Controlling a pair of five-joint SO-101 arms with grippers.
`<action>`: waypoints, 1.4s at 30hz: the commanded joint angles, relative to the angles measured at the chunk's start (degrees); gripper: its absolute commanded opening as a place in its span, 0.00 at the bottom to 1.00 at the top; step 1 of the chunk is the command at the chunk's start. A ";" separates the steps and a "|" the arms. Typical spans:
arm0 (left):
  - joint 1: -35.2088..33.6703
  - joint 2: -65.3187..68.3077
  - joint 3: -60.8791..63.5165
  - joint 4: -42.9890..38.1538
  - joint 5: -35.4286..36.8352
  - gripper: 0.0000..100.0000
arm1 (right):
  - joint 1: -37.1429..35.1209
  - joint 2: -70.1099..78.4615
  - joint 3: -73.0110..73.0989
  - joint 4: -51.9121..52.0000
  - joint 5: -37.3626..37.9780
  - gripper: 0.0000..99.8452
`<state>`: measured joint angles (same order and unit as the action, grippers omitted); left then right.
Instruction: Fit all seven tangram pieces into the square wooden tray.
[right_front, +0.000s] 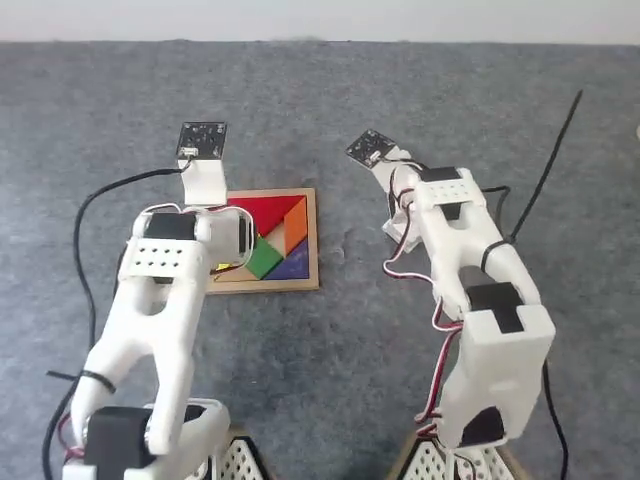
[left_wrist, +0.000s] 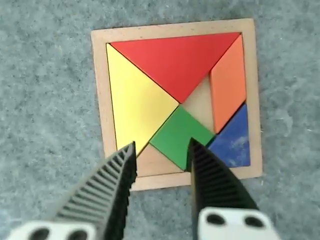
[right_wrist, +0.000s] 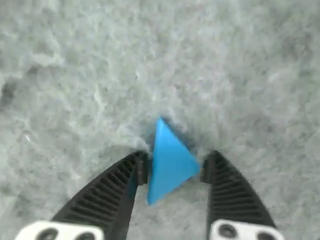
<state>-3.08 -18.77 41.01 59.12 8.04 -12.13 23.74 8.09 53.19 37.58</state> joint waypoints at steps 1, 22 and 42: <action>-0.18 -2.55 -0.48 -1.23 0.44 0.17 | 0.57 -0.04 -2.81 0.31 -0.62 0.16; -0.62 -2.55 -0.48 -1.41 0.26 0.17 | -2.15 -14.46 -2.81 11.38 7.74 0.06; -16.35 -2.55 4.00 -4.48 -3.25 0.17 | -29.93 -5.05 -13.54 9.19 1.85 0.09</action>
<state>-18.29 -18.77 44.97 57.10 5.93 -40.44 18.64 -1.49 62.77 40.75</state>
